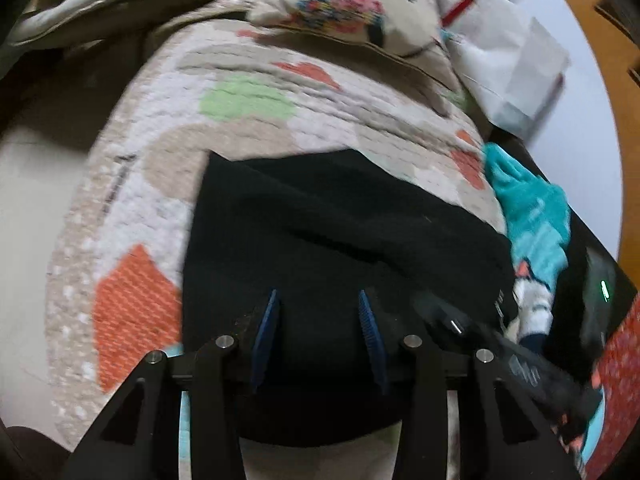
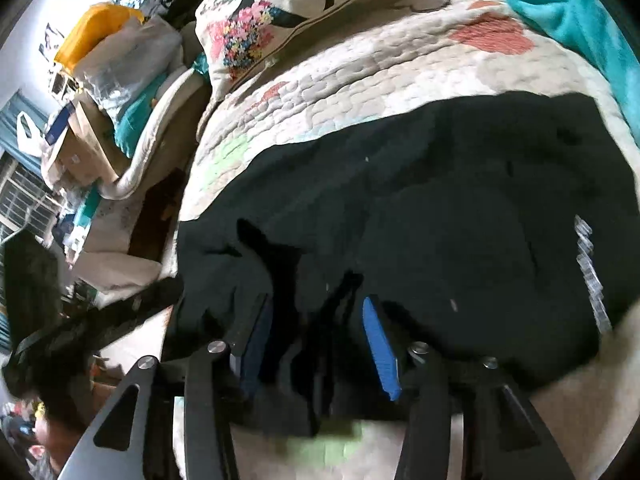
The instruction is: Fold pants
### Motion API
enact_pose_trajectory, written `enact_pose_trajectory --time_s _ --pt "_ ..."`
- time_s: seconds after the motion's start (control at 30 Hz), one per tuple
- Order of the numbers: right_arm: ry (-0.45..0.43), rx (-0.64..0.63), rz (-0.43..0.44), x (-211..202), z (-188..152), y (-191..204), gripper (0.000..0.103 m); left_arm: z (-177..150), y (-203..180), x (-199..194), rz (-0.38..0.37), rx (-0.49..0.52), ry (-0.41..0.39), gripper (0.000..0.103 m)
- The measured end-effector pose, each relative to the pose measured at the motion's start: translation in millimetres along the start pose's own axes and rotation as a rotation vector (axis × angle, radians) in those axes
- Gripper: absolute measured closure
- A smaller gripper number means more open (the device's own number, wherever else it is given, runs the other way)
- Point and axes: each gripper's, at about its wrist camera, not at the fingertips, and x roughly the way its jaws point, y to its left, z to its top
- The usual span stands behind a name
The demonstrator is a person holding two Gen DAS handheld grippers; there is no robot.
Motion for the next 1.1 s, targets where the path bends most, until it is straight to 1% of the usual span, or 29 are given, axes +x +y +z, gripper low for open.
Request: enact_pose_trajectory --time_s 0.03,0.1,0.13,0.23,0.3,0.37,0.43,0.5,0.57,0.6,0.67,0.77,0.8,0.83,0.87,0.9,1.0,1.1 --pt "0.005 0.005 0.023 5.7 3.1 0.9 0.052 -4.1 -3.8 4.0 -0.007 0.016 0.011 0.063" --pt "0.022 0.01 0.063 13.1 7.3 1.6 0.076 -10.6 -10.1 12.2 0.004 0.051 0.028 0.063" --pt "0.043 0.015 0.082 15.7 10.1 1.5 0.093 -12.6 -11.0 15.6 0.011 0.062 0.033 0.063" --pt "0.02 0.001 0.088 11.5 20.7 5.3 0.093 -15.1 -11.0 18.4 0.003 0.052 0.037 0.063" --pt "-0.014 0.011 0.108 5.2 31.6 4.6 0.094 -13.4 -10.8 16.9 -0.016 0.037 0.035 0.063" --pt "-0.052 0.016 0.107 0.1 38.5 2.7 0.094 -11.5 -13.7 16.1 -0.026 0.038 0.033 0.063" --pt "-0.073 0.022 0.078 -0.5 43.6 -2.7 0.093 -13.3 -16.5 19.1 -0.011 0.057 0.04 0.063" --pt "-0.065 0.038 -0.005 4.3 43.2 -13.3 0.088 -18.7 -19.2 26.4 0.02 0.082 0.054 0.063" --pt "-0.096 0.05 -0.107 0.5 39.1 -22.6 0.079 -22.0 -20.8 26.7 0.031 0.107 0.04 0.063" --pt "-0.112 0.058 -0.12 -3.2 37.5 -25.8 0.077 -23.0 -21.7 26.1 0.034 0.114 0.037 0.063" --pt "-0.14 0.087 -0.097 -15.3 33.6 -30.4 0.076 -22.9 -20.5 25.5 0.029 0.108 0.045 0.063" --pt "-0.194 0.114 -0.107 -39.2 28.4 -33.7 0.074 -18.5 -16.8 17.6 0.007 0.073 0.073 0.063" --pt "-0.217 0.138 -0.101 -50.3 25.6 -38.4 0.073 -15.5 -17.5 12.6 0.0 0.07 0.071 0.063" --pt "-0.237 0.168 -0.098 -60.3 21.7 -42.9 0.07 -10.7 -20.3 5.7 -0.005 0.08 0.056 0.063" --pt "-0.257 0.205 -0.101 -70.6 16.7 -50.0 0.066 -4.1 -25.1 -1.2 -0.004 0.1 0.035 0.063" --pt "-0.273 0.241 -0.105 -80.3 11.8 -57.5 0.065 1.3 -29.7 -5.2 -0.002 0.118 0.021 0.063" --pt "-0.309 0.363 -0.113 -104.5 -18.8 -85.1 0.064 28.5 -53.0 -10.2 -0.007 0.179 -0.002 0.062" --pt "-0.318 0.43 -0.147 -114.5 -34.5 -100.6 0.064 51.9 -90.4 -0.1 -0.028 0.266 -0.002 0.057"
